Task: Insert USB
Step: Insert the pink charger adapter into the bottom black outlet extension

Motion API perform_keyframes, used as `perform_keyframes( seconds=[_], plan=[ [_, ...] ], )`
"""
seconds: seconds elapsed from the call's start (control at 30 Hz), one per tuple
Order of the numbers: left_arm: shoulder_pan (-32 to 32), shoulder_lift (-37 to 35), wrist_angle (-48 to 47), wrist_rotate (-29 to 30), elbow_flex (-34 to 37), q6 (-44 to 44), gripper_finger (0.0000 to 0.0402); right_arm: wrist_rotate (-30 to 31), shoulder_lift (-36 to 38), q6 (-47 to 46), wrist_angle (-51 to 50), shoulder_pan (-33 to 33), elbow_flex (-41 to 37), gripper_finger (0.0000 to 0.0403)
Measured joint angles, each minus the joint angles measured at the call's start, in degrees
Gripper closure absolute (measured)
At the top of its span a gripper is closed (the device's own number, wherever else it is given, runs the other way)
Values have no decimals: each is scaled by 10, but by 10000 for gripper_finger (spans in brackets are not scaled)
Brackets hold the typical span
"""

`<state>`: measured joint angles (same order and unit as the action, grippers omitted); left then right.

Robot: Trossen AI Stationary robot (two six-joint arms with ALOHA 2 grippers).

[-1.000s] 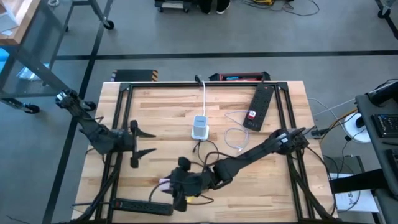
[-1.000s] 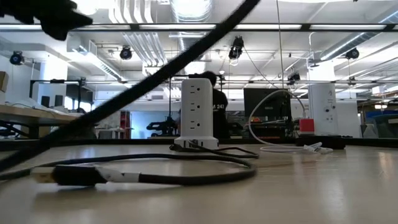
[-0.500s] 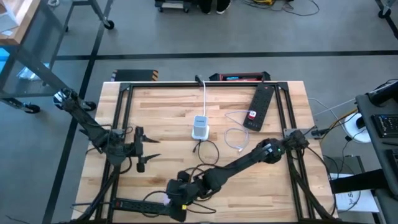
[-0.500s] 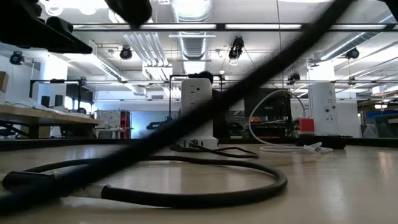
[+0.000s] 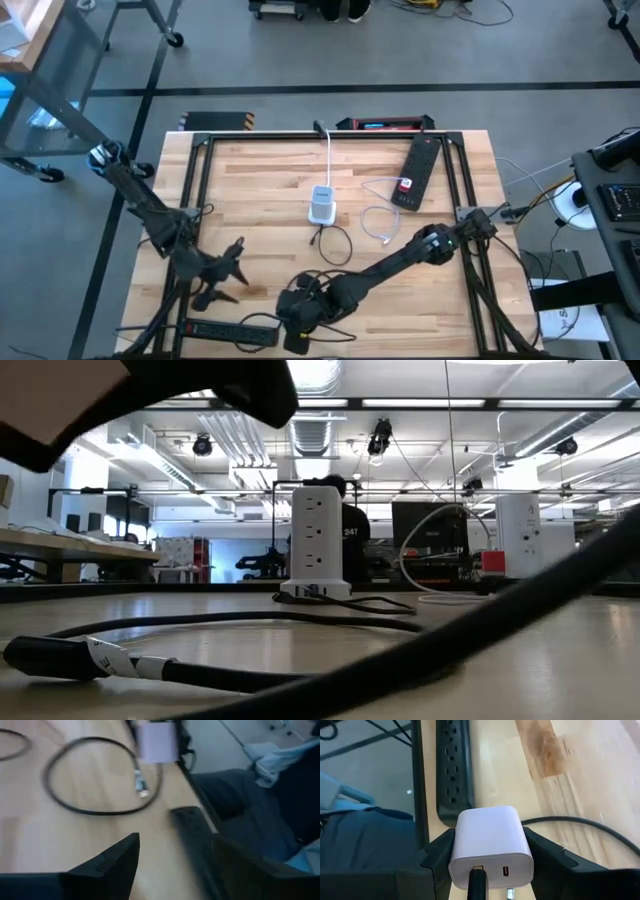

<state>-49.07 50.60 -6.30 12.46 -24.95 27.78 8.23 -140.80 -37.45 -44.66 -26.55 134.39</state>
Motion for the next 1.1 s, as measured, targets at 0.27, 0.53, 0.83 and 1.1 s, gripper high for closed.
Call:
perform_keyframes(
  seconds=[0.27, 0.53, 0.83, 1.1],
  plan=[
    [-68, 143, -3, 0, -88, 65, 128, 10, 0, 19, -21, 6, 0, 220],
    [-112, 324, -94, -25, -209, 136, 101, 3, 0, 51, -20, 10, 0, 220],
    [-120, 438, -182, -26, -291, 177, 115, 4, 0, 67, -19, 9, 0, 220],
    [-119, 447, -157, -4, -218, 245, 152, 9, 0, 65, -25, -5, 0, 220]
  ],
)
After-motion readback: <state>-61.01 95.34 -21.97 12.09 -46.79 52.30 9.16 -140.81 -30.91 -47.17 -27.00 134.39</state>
